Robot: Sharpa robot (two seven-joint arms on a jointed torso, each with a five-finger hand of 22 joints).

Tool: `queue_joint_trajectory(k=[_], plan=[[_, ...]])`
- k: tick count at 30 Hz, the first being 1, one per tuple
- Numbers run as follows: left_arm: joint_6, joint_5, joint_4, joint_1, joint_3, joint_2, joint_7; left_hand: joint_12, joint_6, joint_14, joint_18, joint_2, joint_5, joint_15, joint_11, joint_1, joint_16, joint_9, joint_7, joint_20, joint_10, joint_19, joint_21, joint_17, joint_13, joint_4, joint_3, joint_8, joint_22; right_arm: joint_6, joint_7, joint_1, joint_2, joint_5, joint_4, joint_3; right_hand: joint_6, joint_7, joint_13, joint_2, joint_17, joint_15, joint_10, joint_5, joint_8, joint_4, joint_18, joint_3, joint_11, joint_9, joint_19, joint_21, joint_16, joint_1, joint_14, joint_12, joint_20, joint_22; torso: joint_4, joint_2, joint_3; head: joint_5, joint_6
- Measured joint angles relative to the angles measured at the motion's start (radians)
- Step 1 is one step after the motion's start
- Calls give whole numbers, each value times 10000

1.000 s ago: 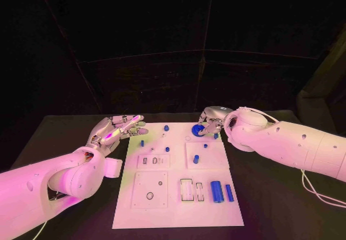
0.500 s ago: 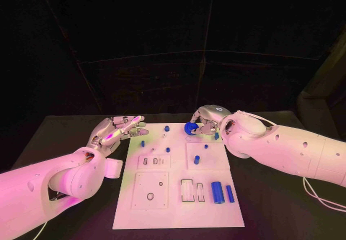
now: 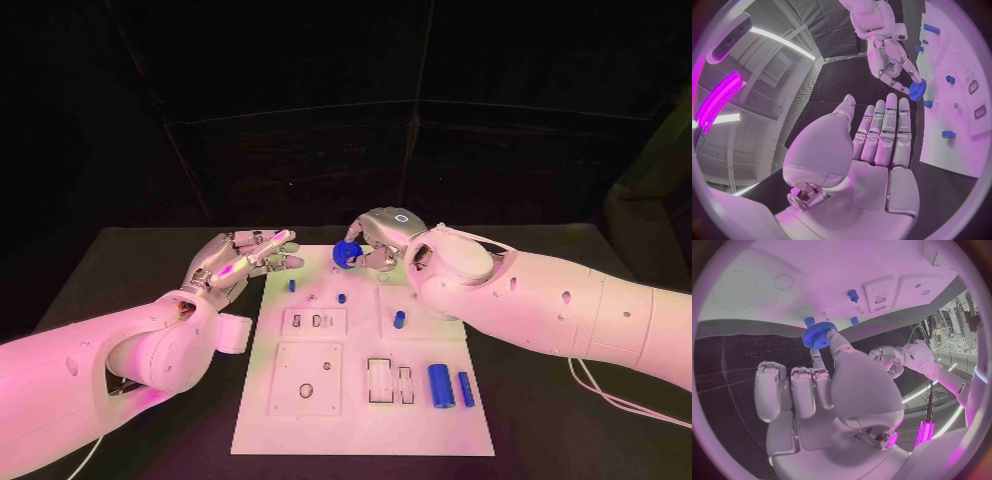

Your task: Assemble the parts on the task board

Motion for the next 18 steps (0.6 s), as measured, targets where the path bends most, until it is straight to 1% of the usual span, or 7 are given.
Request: queue_joint_trajectory(k=[5,8,13,14,18], plan=[[-2,0,-13,0,0,20,-1,0,0,0,0,38,0,0,0,39,0,0,0,0,0,0,0,0,0,0,0,-27,-1,128,-19,-95,400,-147,-288,-29,11,-12,0,-1,0,0,0,-55,-43,-1,0,63,0,0,0,0,0,0,0,0,0,0,6,8,4,44,-24],[-3,0,-16,1,0,27,-2,0,0,0,0,38,0,0,0,39,0,0,0,0,0,0,0,8,0,0,0,-27,-11,242,-31,-144,570,-208,-463,-38,11,-12,-1,-55,0,0,0,-74,-49,-22,1,89,0,0,0,0,0,-53,0,0,0,0,8,11,5,70,-43],[-4,0,-27,11,0,28,-3,0,0,0,0,39,0,0,0,39,0,0,0,0,0,0,0,8,1,0,0,-27,-11,418,-46,-158,738,-268,-691,-49,11,-11,-1,-96,-1,0,0,-234,-108,-3,1,145,0,2,0,0,0,-93,0,0,0,-1,11,12,6,99,-83],[-4,0,-30,13,0,29,-4,0,0,0,0,38,0,0,0,39,0,0,0,0,0,0,0,8,1,1,0,-27,-11,450,-49,-161,769,-277,-726,-54,11,-11,-1,-135,0,0,0,-253,-109,-3,1,145,0,3,0,0,0,-132,0,0,0,-1,10,12,6,116,-92],[-4,0,-47,21,0,43,-5,0,0,0,0,39,0,0,0,39,0,0,0,0,0,0,0,8,1,1,0,-27,-10,562,-52,-172,900,-303,-803,-123,12,-11,0,-201,0,0,0,-309,-167,-2,2,146,0,8,0,0,0,-199,0,0,0,-1,-7,8,7,157,-110]])
